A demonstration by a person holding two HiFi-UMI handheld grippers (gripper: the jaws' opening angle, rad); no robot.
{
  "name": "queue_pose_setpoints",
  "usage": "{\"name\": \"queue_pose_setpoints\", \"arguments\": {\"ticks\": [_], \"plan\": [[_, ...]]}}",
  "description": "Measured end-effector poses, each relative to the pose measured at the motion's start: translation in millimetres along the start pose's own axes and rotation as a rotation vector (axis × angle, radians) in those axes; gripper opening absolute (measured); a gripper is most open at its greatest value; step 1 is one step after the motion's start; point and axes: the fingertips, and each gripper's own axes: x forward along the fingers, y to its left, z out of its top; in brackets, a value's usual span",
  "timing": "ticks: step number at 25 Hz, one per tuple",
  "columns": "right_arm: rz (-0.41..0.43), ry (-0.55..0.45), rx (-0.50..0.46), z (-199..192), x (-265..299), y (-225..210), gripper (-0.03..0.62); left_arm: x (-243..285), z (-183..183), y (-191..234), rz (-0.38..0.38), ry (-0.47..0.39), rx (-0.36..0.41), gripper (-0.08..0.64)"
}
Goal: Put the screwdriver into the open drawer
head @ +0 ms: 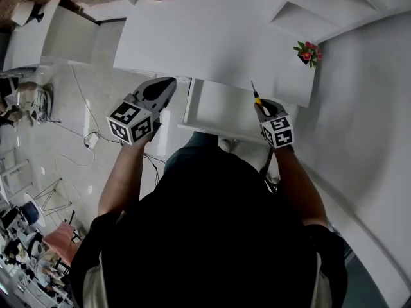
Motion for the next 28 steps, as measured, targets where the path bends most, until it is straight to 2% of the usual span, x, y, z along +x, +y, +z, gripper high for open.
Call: {"name": "queue_pose_setpoints", "arguments": {"ticks": [20, 28], "plan": [[0.122, 0.129, -0.127, -23.4, 55.2, 18.0, 0.084, 19.8, -9.8, 25.9, 0.023, 0.035, -0.029, 0.015], [0.157, 0.181, -0.144, -42.4, 69.7, 18.8, 0.084, 27.6, -12.8, 35.0, 0.029, 0.048, -0.049, 0.015]]}}
